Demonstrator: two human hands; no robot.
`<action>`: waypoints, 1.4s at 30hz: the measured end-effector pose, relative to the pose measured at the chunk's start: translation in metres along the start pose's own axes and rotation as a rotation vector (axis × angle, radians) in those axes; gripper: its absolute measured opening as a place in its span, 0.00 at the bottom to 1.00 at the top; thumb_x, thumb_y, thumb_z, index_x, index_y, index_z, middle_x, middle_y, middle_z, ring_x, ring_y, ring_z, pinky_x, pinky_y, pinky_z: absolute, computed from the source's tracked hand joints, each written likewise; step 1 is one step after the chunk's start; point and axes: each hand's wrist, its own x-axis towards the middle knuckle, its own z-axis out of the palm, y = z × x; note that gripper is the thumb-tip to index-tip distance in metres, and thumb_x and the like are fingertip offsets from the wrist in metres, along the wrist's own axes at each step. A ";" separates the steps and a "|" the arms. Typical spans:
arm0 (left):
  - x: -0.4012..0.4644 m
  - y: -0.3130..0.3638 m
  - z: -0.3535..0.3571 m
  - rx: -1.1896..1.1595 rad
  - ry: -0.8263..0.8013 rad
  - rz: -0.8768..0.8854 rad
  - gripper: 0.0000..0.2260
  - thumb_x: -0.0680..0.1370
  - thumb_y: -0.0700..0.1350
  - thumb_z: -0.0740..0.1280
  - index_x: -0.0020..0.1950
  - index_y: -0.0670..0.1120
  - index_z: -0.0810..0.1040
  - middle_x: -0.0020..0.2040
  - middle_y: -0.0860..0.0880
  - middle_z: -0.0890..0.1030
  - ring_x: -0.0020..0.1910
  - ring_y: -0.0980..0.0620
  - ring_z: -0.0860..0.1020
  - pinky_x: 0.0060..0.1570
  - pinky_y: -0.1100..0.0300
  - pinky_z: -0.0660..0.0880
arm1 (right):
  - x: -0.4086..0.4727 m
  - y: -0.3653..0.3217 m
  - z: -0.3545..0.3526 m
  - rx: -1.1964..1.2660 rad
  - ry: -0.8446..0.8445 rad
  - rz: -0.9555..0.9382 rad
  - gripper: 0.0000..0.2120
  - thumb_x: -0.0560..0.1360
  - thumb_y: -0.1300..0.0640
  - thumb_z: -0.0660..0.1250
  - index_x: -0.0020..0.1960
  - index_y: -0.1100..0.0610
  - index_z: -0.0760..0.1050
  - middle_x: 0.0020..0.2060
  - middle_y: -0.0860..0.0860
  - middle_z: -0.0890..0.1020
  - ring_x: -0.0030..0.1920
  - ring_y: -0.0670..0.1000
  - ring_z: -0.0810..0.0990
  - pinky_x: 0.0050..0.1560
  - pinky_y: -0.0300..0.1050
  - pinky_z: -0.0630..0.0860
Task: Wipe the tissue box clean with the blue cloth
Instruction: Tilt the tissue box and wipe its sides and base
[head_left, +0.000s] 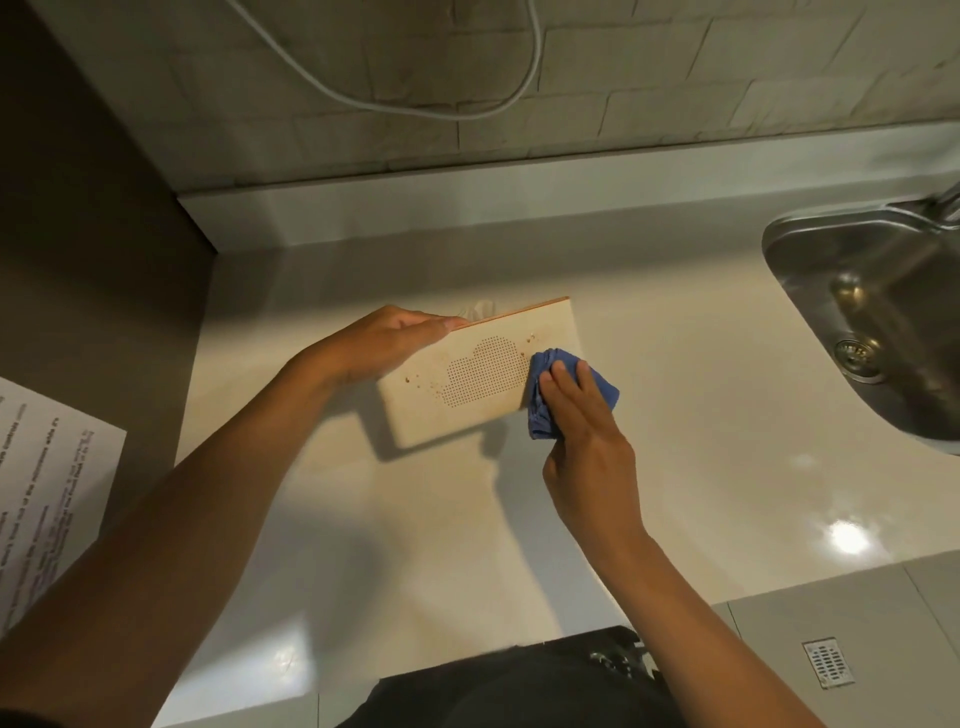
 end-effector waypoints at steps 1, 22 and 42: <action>0.000 0.000 0.000 -0.011 -0.004 0.005 0.19 0.74 0.64 0.66 0.62 0.61 0.83 0.59 0.58 0.85 0.59 0.61 0.82 0.56 0.68 0.75 | 0.002 0.002 -0.002 0.002 0.007 0.013 0.33 0.64 0.80 0.68 0.67 0.63 0.73 0.67 0.56 0.73 0.70 0.60 0.68 0.63 0.45 0.64; 0.010 -0.011 -0.003 -0.023 0.066 -0.045 0.25 0.69 0.71 0.65 0.57 0.59 0.86 0.52 0.48 0.88 0.54 0.44 0.85 0.61 0.46 0.78 | 0.045 -0.033 0.024 0.066 0.020 -0.069 0.29 0.67 0.76 0.71 0.66 0.66 0.73 0.67 0.60 0.73 0.69 0.62 0.69 0.65 0.47 0.67; -0.002 -0.002 0.002 -0.126 -0.012 -0.123 0.29 0.72 0.77 0.49 0.58 0.69 0.83 0.61 0.61 0.84 0.63 0.58 0.80 0.76 0.49 0.62 | 0.052 0.002 0.000 0.012 0.093 0.088 0.31 0.65 0.80 0.62 0.66 0.64 0.74 0.65 0.59 0.75 0.68 0.60 0.71 0.63 0.57 0.73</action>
